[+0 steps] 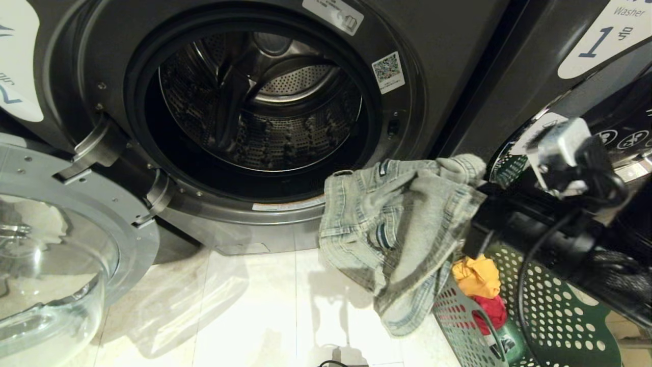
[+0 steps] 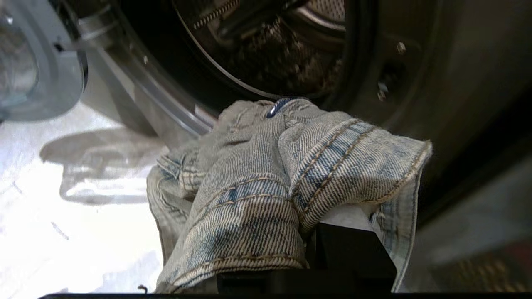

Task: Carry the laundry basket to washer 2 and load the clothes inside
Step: Place the clothes into the washing machine

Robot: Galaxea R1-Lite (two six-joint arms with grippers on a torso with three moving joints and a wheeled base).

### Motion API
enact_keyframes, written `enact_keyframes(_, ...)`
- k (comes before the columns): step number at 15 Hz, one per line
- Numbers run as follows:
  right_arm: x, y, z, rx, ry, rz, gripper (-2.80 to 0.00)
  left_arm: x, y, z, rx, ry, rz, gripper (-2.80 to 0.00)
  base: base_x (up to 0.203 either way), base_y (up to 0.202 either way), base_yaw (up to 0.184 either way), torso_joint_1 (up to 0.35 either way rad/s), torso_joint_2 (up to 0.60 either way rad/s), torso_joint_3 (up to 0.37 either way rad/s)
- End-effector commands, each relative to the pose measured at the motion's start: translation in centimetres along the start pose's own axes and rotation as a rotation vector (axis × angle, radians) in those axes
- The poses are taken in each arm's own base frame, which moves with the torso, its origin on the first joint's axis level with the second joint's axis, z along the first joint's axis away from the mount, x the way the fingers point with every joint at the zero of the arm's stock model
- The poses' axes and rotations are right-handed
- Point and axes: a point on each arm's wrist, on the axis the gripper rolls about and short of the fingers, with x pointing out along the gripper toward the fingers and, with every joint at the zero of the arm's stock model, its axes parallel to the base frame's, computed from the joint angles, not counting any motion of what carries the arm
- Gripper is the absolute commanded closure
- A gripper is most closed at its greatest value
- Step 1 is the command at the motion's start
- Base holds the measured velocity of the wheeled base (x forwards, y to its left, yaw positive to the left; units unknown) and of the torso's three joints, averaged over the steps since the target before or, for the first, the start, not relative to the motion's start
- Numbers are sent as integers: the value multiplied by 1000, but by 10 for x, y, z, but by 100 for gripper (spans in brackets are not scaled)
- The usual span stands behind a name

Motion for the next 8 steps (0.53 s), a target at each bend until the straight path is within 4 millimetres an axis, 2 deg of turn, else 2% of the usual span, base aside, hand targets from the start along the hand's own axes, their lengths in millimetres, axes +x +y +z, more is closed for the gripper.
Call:
enact_keyframes(1, 50, 7, -20, 18, 20, 7, 0, 0, 0, 0, 0, 1, 0, 0, 0, 0, 0, 0, 0, 0)
enact_keyframes(4, 98, 8, -24, 34, -52, -27, 0, 0, 0, 0, 0, 1, 0, 0, 0, 0, 0, 0, 0, 0)
enact_keyframes(6, 120, 13, -26, 43, -92, -27, 0, 0, 0, 0, 0, 1, 0, 0, 0, 0, 0, 0, 0, 0)
enact_keyframes(8, 130, 28, -25, 67, -110, 8, 0, 0, 0, 0, 0, 1, 0, 0, 0, 0, 0, 0, 0, 0)
